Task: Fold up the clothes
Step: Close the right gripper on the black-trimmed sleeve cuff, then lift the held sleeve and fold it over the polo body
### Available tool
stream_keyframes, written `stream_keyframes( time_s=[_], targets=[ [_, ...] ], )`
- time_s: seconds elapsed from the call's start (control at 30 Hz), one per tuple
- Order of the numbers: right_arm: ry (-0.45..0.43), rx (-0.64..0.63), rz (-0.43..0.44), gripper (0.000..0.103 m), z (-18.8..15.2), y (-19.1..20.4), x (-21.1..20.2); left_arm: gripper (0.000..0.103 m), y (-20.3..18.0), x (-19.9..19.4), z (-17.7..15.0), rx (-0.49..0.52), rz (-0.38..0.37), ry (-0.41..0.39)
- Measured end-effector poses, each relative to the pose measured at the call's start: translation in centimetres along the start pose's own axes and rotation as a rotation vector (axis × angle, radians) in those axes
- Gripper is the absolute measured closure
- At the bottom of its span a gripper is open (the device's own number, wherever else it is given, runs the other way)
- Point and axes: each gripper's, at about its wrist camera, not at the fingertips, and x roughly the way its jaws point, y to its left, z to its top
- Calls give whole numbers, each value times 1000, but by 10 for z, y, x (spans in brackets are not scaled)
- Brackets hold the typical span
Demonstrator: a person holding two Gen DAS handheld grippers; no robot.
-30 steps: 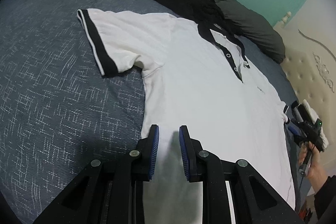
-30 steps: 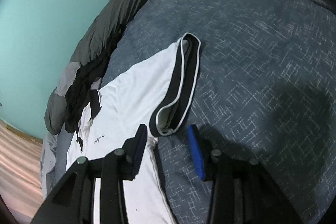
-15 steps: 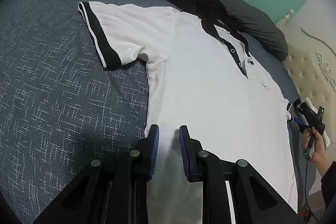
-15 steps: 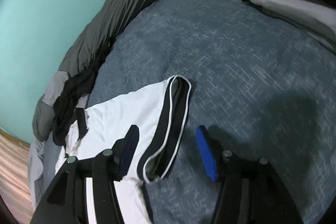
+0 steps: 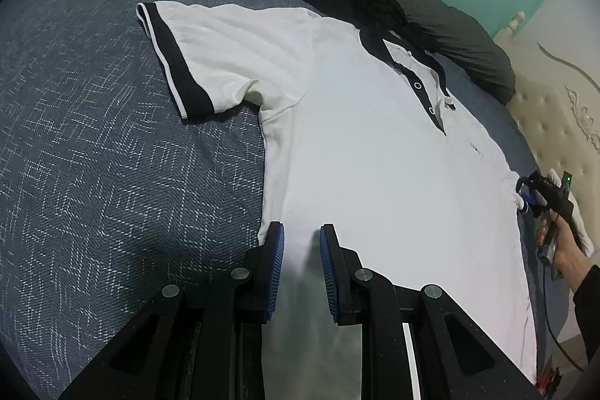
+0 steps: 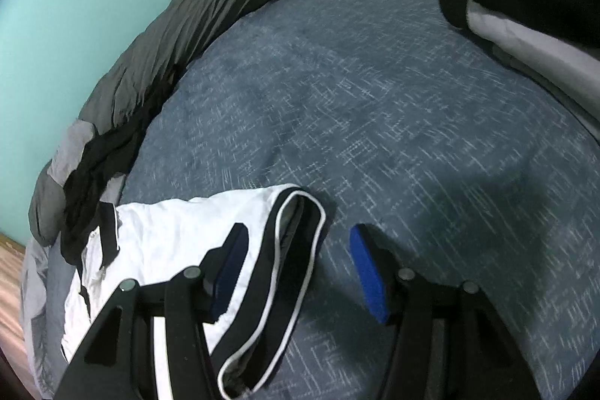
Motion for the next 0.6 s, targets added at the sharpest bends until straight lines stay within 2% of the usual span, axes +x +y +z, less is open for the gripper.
stream_keyframes(
  time_s=[0.03, 0.07, 0.1, 0.13, 0.2, 0.27, 0.37, 0.6],
  targets=[
    [-5, -11, 6, 52, 0, 2, 1, 81, 0, 0, 0, 1, 2, 0],
    [-11, -22, 13, 62, 0, 3, 1, 81, -1, 0, 0, 2, 4, 1],
    [-16, -33, 19, 68, 1, 5, 2, 81, -1, 0, 0, 4, 5, 1],
    [-22, -53, 13, 72, 1, 8, 2, 81, -1, 0, 0, 5, 7, 2],
    [-15, -94, 2, 90, 0, 14, 4, 81, -1, 0, 0, 3, 5, 0],
    [-16, -127, -6, 97, 0, 19, 3, 81, 0, 0, 0, 1, 4, 1],
    [-34, -167, 3, 101, 1, 28, -5, 81, 0, 0, 0, -1, 2, 2],
    [-104, -269, 49, 102, 11, 65, -34, 81, 2, 1, 2, -10, -5, 5]
  ],
)
